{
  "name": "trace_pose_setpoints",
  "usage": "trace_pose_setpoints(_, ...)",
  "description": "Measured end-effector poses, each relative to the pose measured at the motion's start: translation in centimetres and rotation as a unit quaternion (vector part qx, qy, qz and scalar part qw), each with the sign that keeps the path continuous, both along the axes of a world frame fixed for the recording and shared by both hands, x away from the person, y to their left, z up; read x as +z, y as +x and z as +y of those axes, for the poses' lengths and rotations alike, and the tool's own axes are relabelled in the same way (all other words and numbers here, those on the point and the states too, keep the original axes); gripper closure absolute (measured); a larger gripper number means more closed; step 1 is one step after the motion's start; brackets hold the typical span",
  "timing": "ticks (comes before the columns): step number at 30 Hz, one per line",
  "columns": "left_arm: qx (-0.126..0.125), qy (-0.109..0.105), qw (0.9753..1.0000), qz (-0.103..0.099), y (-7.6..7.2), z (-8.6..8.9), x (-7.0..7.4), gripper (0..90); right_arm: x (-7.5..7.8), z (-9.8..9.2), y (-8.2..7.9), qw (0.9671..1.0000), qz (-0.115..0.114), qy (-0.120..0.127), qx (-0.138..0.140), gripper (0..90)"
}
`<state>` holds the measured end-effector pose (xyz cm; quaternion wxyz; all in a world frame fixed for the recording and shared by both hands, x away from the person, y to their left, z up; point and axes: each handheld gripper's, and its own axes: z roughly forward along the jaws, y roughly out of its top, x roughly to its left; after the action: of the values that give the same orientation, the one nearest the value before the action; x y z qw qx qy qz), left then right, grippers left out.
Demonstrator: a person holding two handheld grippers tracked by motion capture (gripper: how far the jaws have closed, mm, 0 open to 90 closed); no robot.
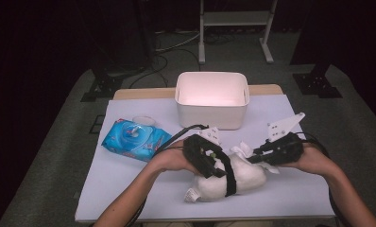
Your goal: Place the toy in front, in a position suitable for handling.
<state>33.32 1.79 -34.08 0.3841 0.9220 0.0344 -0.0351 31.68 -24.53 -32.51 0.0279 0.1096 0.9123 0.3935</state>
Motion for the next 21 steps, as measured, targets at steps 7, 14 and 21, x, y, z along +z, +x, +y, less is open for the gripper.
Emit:
trace_pose_setpoints(7, 0.001, 0.004, 1.0, -0.004, -0.1, 0.5, 0.6, 15.8, -0.3, 0.8, 0.1, 1.0, 0.003, -0.004, 0.005, 77.9)
trace_pose_setpoints(14, 0.0, 0.015, 0.9999, 0.007, -0.2, 1.0, 0.6, 15.9, -0.5, 0.3, -0.2, 1.0, 0.008, 0.0, 0.003, 77.9)
trace_pose_setpoints(21, -0.004, 0.008, 0.9999, 0.014, -0.3, 0.8, 0.1, 15.8, -0.3, 1.5, -0.3, 0.9999, 0.001, -0.011, 0.012, 77.8)
